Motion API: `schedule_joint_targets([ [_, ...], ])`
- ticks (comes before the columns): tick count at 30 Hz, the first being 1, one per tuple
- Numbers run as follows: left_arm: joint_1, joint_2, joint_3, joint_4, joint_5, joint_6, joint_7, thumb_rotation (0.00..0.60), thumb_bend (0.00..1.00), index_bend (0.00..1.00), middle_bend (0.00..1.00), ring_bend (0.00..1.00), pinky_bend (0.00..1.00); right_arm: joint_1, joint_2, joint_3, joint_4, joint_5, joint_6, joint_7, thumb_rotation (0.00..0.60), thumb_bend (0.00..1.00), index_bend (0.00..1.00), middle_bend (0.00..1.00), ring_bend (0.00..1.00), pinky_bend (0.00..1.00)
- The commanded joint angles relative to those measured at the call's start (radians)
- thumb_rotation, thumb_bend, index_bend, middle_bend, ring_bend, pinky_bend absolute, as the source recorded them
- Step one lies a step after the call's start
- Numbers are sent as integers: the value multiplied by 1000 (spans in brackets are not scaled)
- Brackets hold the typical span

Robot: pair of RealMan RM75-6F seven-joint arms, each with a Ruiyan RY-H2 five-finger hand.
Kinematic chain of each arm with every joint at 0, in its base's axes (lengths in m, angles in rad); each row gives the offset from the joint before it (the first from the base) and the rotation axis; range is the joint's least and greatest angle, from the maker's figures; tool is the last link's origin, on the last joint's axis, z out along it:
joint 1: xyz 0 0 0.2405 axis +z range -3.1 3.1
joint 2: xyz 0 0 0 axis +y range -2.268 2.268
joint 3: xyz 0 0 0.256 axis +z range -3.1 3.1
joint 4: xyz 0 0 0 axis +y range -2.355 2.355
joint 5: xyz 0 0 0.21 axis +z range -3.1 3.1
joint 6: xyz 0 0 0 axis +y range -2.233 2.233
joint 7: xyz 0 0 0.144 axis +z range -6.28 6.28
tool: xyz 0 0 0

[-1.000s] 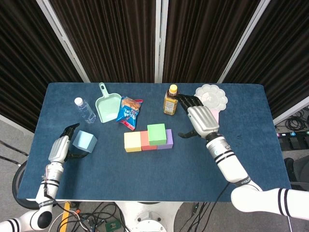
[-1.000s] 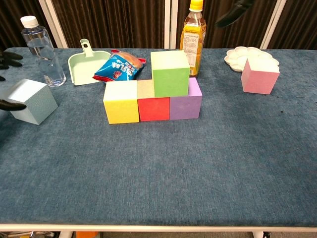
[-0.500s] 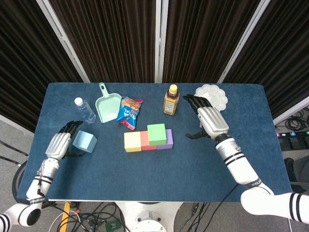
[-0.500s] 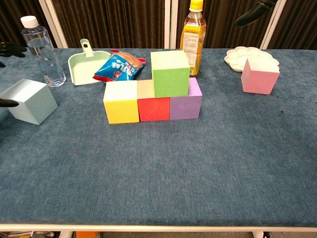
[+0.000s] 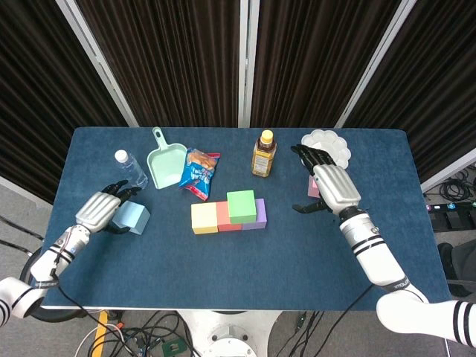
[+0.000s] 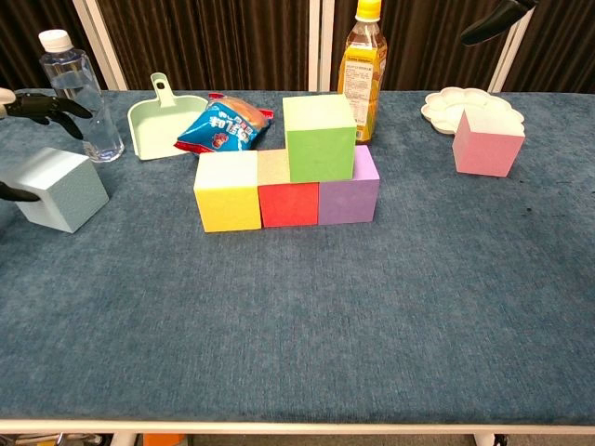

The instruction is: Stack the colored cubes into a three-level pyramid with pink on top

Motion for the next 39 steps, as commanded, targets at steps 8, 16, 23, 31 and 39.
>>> schedule_joint_targets([
  [8,10,-42,1,38,-23,64,1,600,230,253,504,68,214,-25,-4,8,22,-9,-7,44,600,2,0,42,0,0],
  [16,47,108,-79,-280,-146,123,95,600,222,256,631,235,342,-58,21,17,18,-47,-3,85,600,2,0,43,0,0],
  [23,53,262,-143,-692,-418,75,455,600,217,251,644,268,345,-89,50,21,14,-88,-8,125,600,2,0,44,0,0],
  [31,-12,227,-217,-939,-631,162,781,600,215,244,648,268,327,-135,82,17,-5,-144,4,171,600,2,0,46,0,0],
  [39,-148,79,-283,-1007,-923,245,1049,600,215,235,661,284,303,-189,114,2,-34,-205,34,196,600,2,0,45,0,0],
])
